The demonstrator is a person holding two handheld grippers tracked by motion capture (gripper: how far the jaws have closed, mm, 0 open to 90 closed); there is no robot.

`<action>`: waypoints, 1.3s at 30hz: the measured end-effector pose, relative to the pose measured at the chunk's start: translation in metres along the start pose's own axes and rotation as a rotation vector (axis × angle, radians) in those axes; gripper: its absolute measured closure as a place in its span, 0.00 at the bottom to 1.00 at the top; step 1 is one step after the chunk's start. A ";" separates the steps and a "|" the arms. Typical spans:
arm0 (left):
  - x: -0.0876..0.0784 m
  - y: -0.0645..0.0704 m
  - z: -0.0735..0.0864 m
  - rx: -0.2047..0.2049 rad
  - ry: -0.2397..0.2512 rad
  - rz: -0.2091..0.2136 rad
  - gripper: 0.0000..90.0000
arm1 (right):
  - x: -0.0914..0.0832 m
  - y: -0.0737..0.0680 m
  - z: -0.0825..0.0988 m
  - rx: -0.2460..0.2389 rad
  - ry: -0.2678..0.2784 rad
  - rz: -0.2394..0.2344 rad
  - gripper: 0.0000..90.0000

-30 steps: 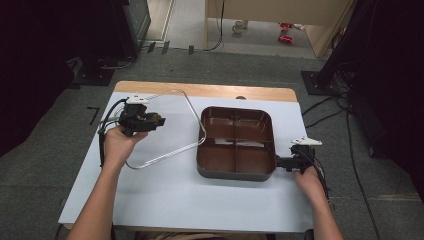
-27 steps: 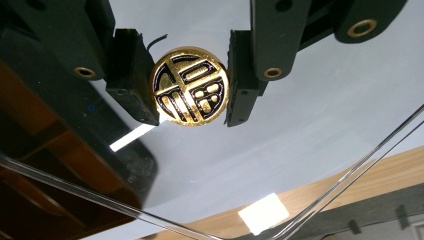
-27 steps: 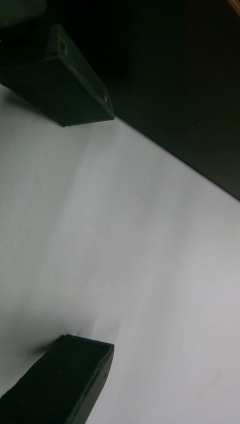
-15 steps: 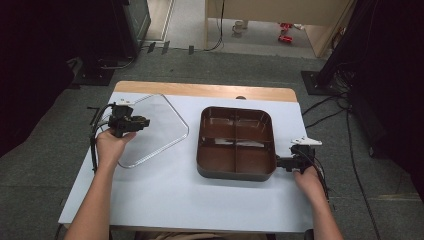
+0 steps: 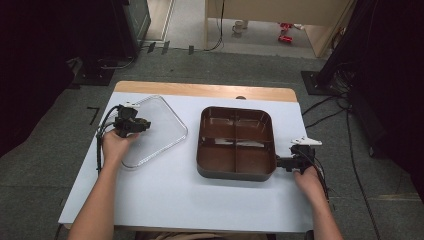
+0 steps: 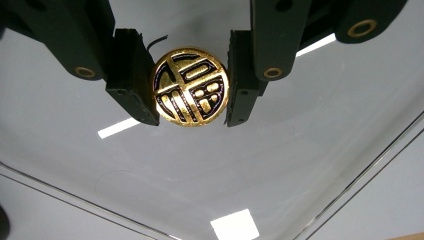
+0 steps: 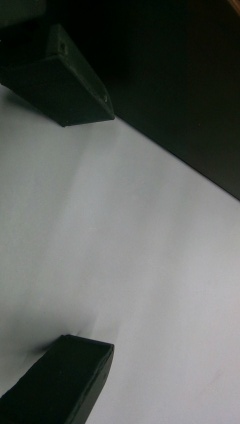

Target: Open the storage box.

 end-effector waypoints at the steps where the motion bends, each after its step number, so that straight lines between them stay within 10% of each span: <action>1: 0.002 -0.001 0.000 0.000 -0.007 0.000 0.65 | 0.000 0.000 0.000 0.000 0.000 0.000 0.00; 20: 0.011 -0.004 0.002 -0.022 -0.007 0.018 0.64 | 0.000 0.000 0.000 0.001 0.000 0.000 0.00; 25: 0.006 -0.002 -0.001 -0.019 0.005 0.020 0.50 | 0.000 0.000 0.000 0.001 0.000 0.000 0.00; 39: -0.026 0.031 -0.021 -0.030 0.118 0.138 0.41 | 0.000 0.000 0.000 0.000 0.001 0.001 0.00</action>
Point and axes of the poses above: each handheld gripper's, and its own axes: x roughly forward along the jaws, z roughly out of its underside, y roughly to its right, the point moved 9 cm from there along x, roughly forward along the jaws, and after that the axes turned 13 degrees about z, right-handed, at the moved point
